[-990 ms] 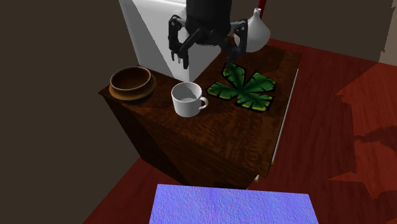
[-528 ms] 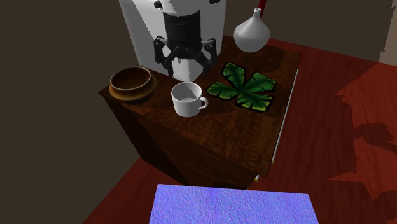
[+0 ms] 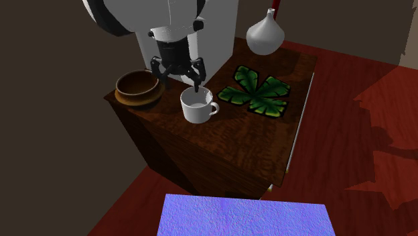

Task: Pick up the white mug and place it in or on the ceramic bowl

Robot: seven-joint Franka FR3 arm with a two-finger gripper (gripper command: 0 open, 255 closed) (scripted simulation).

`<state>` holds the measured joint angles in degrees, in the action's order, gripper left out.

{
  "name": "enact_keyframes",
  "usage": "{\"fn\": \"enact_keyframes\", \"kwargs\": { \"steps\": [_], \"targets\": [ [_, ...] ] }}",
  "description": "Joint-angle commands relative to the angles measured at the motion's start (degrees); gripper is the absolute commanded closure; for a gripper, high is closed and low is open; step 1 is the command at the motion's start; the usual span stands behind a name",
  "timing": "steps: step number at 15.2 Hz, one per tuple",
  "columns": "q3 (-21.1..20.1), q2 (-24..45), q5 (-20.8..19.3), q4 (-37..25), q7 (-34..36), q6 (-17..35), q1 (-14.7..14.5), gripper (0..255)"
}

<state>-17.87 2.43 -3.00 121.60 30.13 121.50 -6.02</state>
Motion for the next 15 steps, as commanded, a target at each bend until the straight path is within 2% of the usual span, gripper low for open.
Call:
{"fn": "enact_keyframes", "kwargs": {
  "steps": [1, 7, 15],
  "targets": [
    [-0.2, 1.4, -0.6, 0.3, 0.9, 1.6, -0.3, 0],
    [-0.1, 3.6, -1.6, 2.4, 1.6, 5.6, -0.3, 0],
    [-0.1, 3.6, -1.6, 2.4, 1.6, 5.6, -0.3, 0]
  ]
}}
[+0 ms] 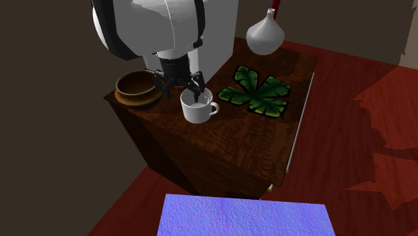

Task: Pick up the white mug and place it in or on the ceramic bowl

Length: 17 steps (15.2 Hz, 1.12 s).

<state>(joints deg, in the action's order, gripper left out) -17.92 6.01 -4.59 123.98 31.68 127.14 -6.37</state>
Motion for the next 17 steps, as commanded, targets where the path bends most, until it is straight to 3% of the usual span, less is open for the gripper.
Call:
{"fn": "enact_keyframes", "kwargs": {
  "steps": [1, 10, 17],
  "targets": [
    [0.0, 0.0, 0.0, 0.0, 0.0, 0.0, 0.0, 255],
    [0.0, 0.0, 0.0, 0.0, 0.0, 0.0, 0.0, 255],
    [-0.1, -2.9, 1.3, -2.4, -1.0, -5.1, 0.2, 255]
  ]
}}
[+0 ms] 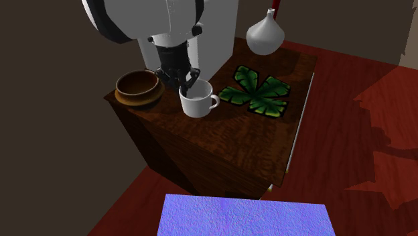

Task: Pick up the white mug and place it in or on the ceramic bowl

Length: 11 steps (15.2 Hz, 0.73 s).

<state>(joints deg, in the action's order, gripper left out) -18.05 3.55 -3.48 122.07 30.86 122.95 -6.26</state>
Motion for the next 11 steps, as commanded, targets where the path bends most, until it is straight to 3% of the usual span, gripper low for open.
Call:
{"fn": "enact_keyframes", "kwargs": {
  "steps": [1, 11],
  "targets": [
    [0.0, -0.8, 0.4, -0.8, -0.3, -1.6, 0.1, 255],
    [0.0, -3.8, 1.6, -5.4, -1.4, -9.0, 0.2, 255]
  ]
}}
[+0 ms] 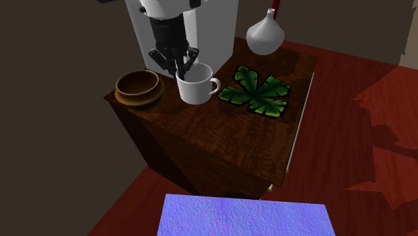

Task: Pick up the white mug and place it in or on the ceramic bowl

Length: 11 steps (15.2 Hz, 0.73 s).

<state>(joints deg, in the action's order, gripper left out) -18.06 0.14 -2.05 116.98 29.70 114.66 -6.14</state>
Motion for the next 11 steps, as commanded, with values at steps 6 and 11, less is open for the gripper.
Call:
{"fn": "enact_keyframes", "kwargs": {
  "steps": [6, 11],
  "targets": [
    [0.1, -1.6, 0.6, -3.6, -0.7, -5.2, 0.1, 255],
    [0.2, -2.3, 0.8, -6.7, -0.9, -8.9, 0.2, 255]
  ]
}}
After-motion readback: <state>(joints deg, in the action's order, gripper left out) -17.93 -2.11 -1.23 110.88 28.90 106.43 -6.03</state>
